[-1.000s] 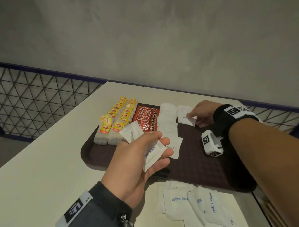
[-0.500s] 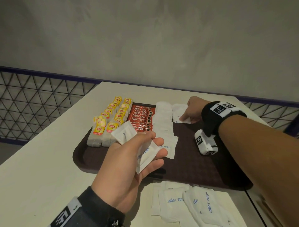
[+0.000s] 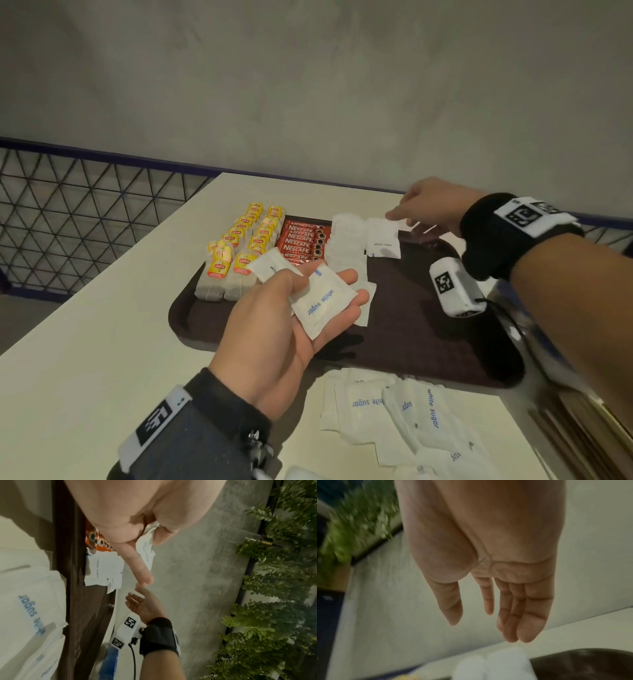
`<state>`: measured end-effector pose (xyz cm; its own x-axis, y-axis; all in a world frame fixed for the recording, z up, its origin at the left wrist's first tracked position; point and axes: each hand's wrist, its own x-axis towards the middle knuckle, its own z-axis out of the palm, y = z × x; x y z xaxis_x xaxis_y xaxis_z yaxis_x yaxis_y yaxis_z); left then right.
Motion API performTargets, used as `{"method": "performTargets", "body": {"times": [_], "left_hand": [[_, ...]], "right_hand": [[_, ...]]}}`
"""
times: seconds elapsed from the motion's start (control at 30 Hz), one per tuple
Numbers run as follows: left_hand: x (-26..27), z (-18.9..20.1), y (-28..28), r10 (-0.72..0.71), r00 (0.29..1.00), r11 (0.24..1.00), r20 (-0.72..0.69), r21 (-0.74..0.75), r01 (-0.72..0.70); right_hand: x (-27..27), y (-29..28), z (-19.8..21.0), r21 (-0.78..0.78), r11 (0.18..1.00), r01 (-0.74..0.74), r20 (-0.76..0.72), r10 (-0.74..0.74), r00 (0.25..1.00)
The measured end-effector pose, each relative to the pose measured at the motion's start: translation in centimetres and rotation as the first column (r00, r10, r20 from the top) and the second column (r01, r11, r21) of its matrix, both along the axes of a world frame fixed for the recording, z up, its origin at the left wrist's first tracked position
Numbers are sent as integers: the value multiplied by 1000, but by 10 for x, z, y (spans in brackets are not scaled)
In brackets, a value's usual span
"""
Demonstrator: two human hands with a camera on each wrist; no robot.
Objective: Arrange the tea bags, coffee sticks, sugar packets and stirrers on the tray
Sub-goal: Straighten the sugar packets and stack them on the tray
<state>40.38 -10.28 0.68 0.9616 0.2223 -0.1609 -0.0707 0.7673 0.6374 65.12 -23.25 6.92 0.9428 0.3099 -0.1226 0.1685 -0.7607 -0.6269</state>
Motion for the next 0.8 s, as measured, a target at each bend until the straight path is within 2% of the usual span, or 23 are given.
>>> {"method": "performTargets", "body": {"times": [0.1,0.17,0.23,0.3,0.4,0.43,0.5,0.6,0.67,0.73,0.8], "left_hand": [[-2,5,-2,-11,1000,999,-15,-30,10],[-4,8,-4,-27,1000,998,-4,-57,26],[-5,7,-5,-54,998,997,22,-47,55],[-6,1,-6,-99,995,995,29,-2,99],[-8,-2,-7,-168,986,985,1,52,168],[-9,-3,-7,-182,983,982,3,53,182],[-11,-2,-6,-206,978,977,22,53,205],[-13,2,-4,-271,962,958,40,111,265],[-14,3,-4,-271,962,949,29,175,262],[-13,3,-5,-238,971,939,20,259,224],[-13,1,-5,-185,983,928,13,333,170]], "right_hand": [[-55,-7,23,186,980,-73,-36,81,996],[-96,-15,28,248,955,-159,-73,183,981],[-133,-22,27,247,932,-266,-93,296,951],[-162,-25,19,180,918,-353,-98,374,922],[-183,-27,-1,86,938,-337,-18,340,940],[-186,-28,-7,110,942,-317,19,317,948],[-193,-33,-14,295,916,-272,24,278,960],[-197,-42,-19,623,774,-114,-54,188,981],[-195,-47,-24,788,615,18,-153,167,974],[-194,-50,-31,879,451,158,-272,202,941],[-195,-51,-38,892,374,254,-360,248,900]]}}
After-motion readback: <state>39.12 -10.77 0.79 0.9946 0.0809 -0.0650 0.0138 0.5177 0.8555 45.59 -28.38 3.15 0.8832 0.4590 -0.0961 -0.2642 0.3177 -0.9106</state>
